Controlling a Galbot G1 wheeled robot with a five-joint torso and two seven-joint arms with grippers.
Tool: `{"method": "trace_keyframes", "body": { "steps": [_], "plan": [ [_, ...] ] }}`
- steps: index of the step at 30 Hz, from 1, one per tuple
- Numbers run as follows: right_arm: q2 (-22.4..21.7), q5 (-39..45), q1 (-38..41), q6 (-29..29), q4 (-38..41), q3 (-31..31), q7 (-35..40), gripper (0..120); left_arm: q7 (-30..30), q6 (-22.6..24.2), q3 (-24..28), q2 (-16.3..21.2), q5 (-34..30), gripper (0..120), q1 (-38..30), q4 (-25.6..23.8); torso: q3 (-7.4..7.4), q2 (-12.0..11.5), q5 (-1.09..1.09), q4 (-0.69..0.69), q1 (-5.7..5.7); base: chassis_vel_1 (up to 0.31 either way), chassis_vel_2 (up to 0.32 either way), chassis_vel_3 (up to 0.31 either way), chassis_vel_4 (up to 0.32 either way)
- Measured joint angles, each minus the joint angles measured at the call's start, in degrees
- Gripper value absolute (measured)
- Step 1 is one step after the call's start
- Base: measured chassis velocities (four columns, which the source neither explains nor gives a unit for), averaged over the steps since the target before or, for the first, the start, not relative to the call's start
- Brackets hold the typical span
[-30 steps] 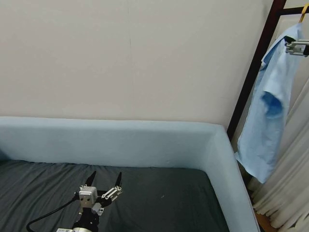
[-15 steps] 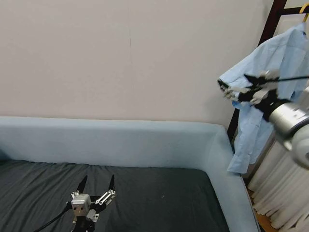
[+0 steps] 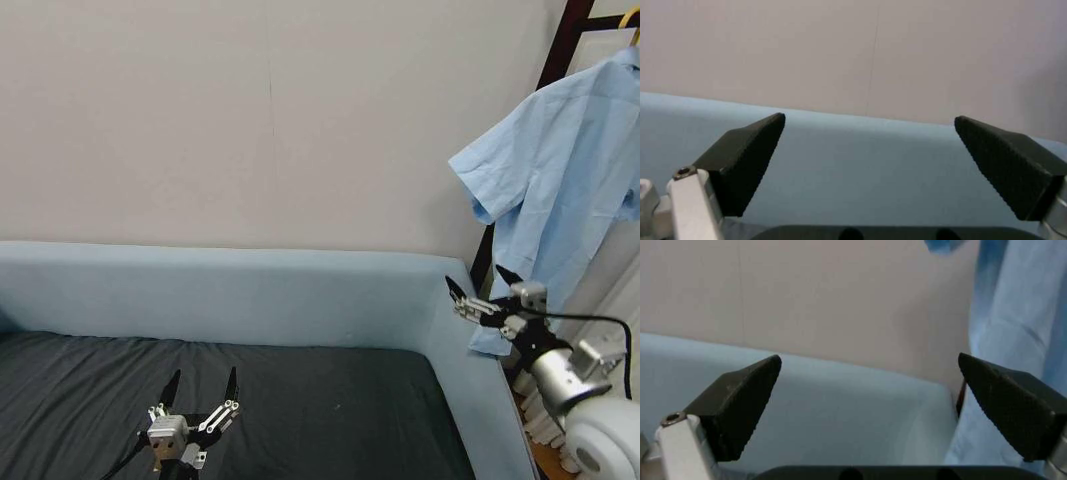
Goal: Pick up the clothes from the sofa and hang them on the clothes hanger.
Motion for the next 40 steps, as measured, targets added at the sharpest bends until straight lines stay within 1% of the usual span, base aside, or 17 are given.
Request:
{"method": "trace_keyframes", "body": {
  "steps": [1,5,6,9,10,11,14,20,24,40],
  "plan": [
    [0.00,0.00,0.00,0.00,0.00,0.00,0.00,100,0.00,0.00,0.00,0.00,0.00,100,0.00,0.00,0.00,0.00,0.00,0.00,0.00,0.000,0.000,0.000,0.000],
    [5.68,-7.38,-7.51,8.89,-2.31,1.76,-2.91,100,-0.18,-2.15,-0.88,-1.45,1.73,100,1.05,1.42,0.00,0.00,-0.03,0.02,0.00,0.000,0.000,0.000,0.000],
    [5.68,-7.38,-7.51,8.89,-2.31,1.76,-2.91,100,-0.18,-2.15,-0.88,-1.45,1.73,100,1.05,1.42,0.00,0.00,-0.03,0.02,0.00,0.000,0.000,0.000,0.000],
    [9.29,-12.67,-11.70,14.79,-4.42,3.09,-4.02,100,-0.11,-3.17,-1.86,-2.17,1.92,100,2.44,1.58,0.00,0.00,0.00,0.02,0.00,0.000,0.000,0.000,0.000],
    [10.31,-13.09,-13.24,15.84,-4.80,3.41,-4.33,100,-0.02,-3.61,-2.11,-2.39,1.94,100,2.76,1.78,0.00,0.00,0.00,0.02,0.00,0.000,0.000,0.000,0.000],
    [10.31,-13.09,-13.24,15.84,-4.80,3.41,-4.33,100,-0.02,-3.61,-2.11,-2.39,1.94,100,2.76,1.78,0.00,0.00,0.00,0.02,0.00,0.000,0.000,0.000,0.000],
    [12.99,-13.56,-17.18,19.03,-5.75,3.77,-4.96,100,0.11,-5.34,-2.34,-3.17,2.52,100,3.83,2.82,0.00,0.01,-0.01,0.01,0.00,0.000,0.000,0.000,0.000],
    [15.62,-14.67,-19.62,21.58,-6.44,3.79,-4.96,100,0.06,-7.24,-2.28,-3.68,3.32,100,4.18,4.06,0.00,0.00,-0.01,0.02,0.00,0.000,0.000,0.000,0.000],
    [16.41,-15.54,-19.70,22.35,-6.70,3.66,-4.50,100,0.04,-7.68,-2.09,-3.92,3.91,100,3.92,4.45,0.01,0.00,-0.01,0.02,0.00,0.000,0.000,0.000,0.000],
    [16.33,-15.53,-19.37,22.44,-6.68,3.43,-4.22,100,-0.02,-7.75,-1.96,-4.04,4.18,100,3.77,4.56,0.01,-0.01,0.00,0.02,0.01,0.000,0.000,0.000,0.000]
  ]
}}
